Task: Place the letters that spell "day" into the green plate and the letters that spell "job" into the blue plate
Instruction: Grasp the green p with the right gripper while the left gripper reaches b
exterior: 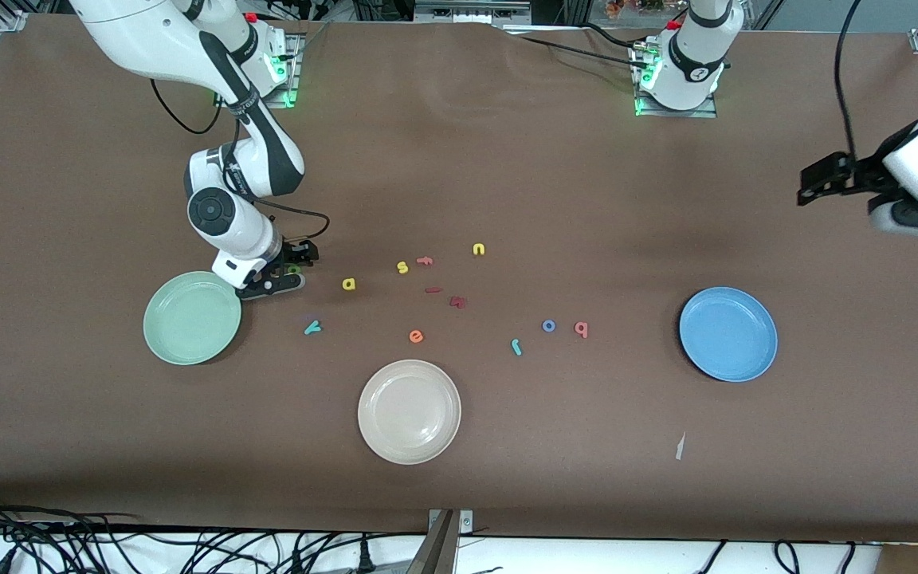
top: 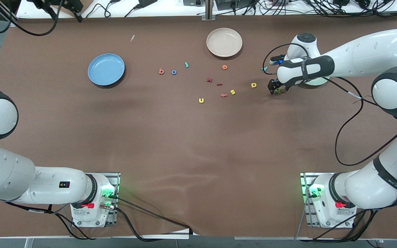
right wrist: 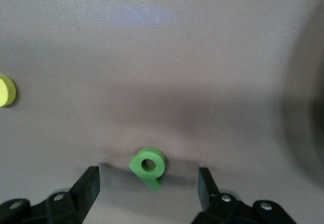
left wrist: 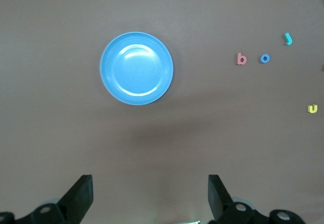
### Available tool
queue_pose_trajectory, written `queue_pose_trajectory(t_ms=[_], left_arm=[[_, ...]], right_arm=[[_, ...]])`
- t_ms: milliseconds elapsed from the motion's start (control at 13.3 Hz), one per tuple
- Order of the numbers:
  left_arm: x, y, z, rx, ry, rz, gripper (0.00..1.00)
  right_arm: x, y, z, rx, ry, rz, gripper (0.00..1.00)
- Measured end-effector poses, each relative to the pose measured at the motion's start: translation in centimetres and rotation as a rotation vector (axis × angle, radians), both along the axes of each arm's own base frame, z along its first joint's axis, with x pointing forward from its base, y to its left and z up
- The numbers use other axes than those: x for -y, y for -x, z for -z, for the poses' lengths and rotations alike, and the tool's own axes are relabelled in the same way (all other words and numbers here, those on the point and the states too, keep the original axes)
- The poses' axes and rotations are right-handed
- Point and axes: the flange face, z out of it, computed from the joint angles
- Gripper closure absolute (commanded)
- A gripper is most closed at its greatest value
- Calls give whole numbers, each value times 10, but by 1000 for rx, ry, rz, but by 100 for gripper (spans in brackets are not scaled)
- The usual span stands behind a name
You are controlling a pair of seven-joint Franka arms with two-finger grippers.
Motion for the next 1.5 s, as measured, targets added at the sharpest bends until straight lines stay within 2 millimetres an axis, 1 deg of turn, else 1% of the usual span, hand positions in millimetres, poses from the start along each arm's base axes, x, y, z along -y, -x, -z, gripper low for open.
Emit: queue_pose_trajectory(t_ms=[150, 225, 300, 450, 525, 600, 675, 974, 1049, 1124, 1199, 1349, 1424, 1499], left_arm=[[31, -15, 24, 11, 2, 47, 0], [43, -21, 37, 15, 5, 60, 0], [51, -25, 50, 20, 13, 67, 0], [60, -32, 79, 45, 42, 67, 0], [66, -34, 95, 60, 56, 68, 0], [74, -34, 113, 75, 60, 77, 0], [84, -34, 131, 88, 63, 90, 0], [135, -32, 196, 129, 71, 138, 0], [146, -34, 211, 142, 73, 144, 0], [156, -35, 227, 154, 76, 147, 0], [165, -37, 243, 167, 79, 150, 0], [181, -38, 277, 169, 81, 165, 0], [187, -37, 289, 161, 80, 173, 0], [190, -36, 296, 155, 80, 178, 0]], right_arm=[[0, 0, 0, 4, -1, 0, 27], [0, 0, 0, 6, -2, 0, 34], [0, 0, 0, 8, -2, 0, 36], [0, 0, -1, 12, -3, 0, 36], [0, 0, -1, 13, -4, 0, 38], [0, 0, -1, 14, -4, 0, 43], [0, -1, -1, 17, -5, 0, 44], [0, -1, -1, 23, -7, 0, 47], [0, -1, -1, 24, -7, 0, 52], [0, -1, -1, 25, -8, 0, 54], [-1, -1, -1, 26, -8, 0, 58], [0, -1, -1, 27, -8, 0, 61], [0, -1, -2, 28, -8, 1, 61], [0, -1, -2, 28, -8, 1, 64]])
